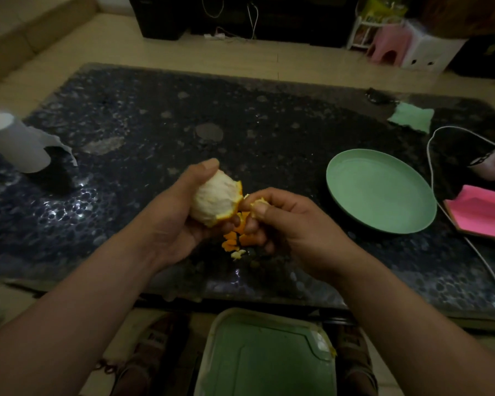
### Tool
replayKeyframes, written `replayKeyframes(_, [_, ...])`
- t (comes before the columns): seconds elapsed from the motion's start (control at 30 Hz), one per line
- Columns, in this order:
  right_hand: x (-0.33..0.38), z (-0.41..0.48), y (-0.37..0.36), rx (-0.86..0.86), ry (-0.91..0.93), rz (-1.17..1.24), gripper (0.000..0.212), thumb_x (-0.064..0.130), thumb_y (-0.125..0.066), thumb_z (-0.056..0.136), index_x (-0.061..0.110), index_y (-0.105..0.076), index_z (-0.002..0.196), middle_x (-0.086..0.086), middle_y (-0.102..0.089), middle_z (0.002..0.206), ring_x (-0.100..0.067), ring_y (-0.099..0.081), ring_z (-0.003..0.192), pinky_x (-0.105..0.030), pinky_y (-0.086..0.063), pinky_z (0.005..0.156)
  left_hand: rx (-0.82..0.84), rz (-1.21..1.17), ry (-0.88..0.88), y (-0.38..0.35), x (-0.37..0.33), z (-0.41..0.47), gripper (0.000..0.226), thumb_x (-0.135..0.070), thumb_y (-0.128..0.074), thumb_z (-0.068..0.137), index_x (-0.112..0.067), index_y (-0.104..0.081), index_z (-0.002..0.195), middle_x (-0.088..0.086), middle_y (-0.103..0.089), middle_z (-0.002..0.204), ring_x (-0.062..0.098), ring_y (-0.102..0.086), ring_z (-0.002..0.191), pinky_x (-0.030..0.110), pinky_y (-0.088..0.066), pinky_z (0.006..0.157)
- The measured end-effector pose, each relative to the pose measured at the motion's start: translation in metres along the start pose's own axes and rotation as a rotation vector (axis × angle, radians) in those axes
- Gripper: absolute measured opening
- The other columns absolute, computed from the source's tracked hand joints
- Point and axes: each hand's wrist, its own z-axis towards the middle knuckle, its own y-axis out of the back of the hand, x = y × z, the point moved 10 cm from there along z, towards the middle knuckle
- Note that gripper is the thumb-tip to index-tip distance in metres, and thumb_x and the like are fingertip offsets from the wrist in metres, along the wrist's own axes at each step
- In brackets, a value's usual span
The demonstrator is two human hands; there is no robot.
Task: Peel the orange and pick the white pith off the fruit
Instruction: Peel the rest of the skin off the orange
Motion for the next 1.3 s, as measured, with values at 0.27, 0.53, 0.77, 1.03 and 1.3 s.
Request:
replayKeyframes(0.27, [-0.019, 0.008, 0.026, -0.263, -0.021, -0.636, 0.029, 0.031, -0.049, 0.112, 0.040, -0.067, 0.133, 0.015, -0.069, 0.085, 0.011, -0.061, 0.063, -0.010, -0.042, 0.064, -0.150, -0.017, 0.046, 0.010, 0.012, 0.003, 0.062, -0.057, -0.078, 0.076, -0.011, -0.072, 0.116, 0.018, -0.078, 0.115, 0.029, -0.077, 0.088, 0.041, -0.067, 0.075])
replayKeyframes(0.53, [-0.005, 0.000, 0.018, -0.269, 0.046, -0.722, 0.024, 0.047, -0.057, 0.105, 0.037, -0.067, 0.125, 0.015, -0.063, 0.112, 0.020, -0.063, 0.085, -0.004, -0.046, 0.074, -0.102, -0.153, 0.083, 0.000, 0.021, 0.004, 0.046, -0.042, -0.067, 0.099, -0.008, -0.067, 0.130, 0.016, -0.077, 0.122, 0.031, -0.075, 0.114, 0.046, -0.063, 0.093])
replayKeyframes(0.77, [-0.013, 0.004, 0.013, -0.193, 0.035, -0.616, 0.021, 0.053, -0.063, 0.100, 0.033, -0.067, 0.105, 0.011, -0.078, 0.098, -0.004, -0.074, 0.091, -0.041, -0.062, 0.087, -0.077, 0.049, 0.080, -0.003, 0.023, 0.005, 0.058, -0.053, -0.075, 0.085, -0.008, -0.073, 0.121, 0.013, -0.079, 0.116, 0.029, -0.076, 0.111, 0.050, -0.059, 0.101])
replayKeyframes(1.03, [-0.011, 0.002, 0.009, -0.144, 0.033, -0.748, 0.017, 0.044, -0.059, 0.103, 0.030, -0.066, 0.106, 0.010, -0.071, 0.091, -0.005, -0.066, 0.079, -0.035, -0.057, 0.074, -0.008, 0.325, 0.022, -0.005, 0.010, 0.002, 0.055, -0.046, -0.081, 0.074, -0.015, -0.071, 0.118, 0.014, -0.078, 0.113, 0.026, -0.078, 0.097, 0.048, -0.066, 0.085])
replayKeyframes(1.3, [-0.012, 0.003, 0.002, -0.125, 0.008, -0.723, 0.018, 0.040, -0.053, 0.099, 0.026, -0.064, 0.100, 0.006, -0.072, 0.089, -0.015, -0.068, 0.080, -0.046, -0.058, 0.075, -0.009, 0.571, -0.048, -0.008, 0.004, 0.000, 0.052, -0.055, -0.075, 0.086, -0.011, -0.071, 0.114, 0.005, -0.079, 0.085, 0.017, -0.074, 0.067, 0.027, -0.054, 0.051])
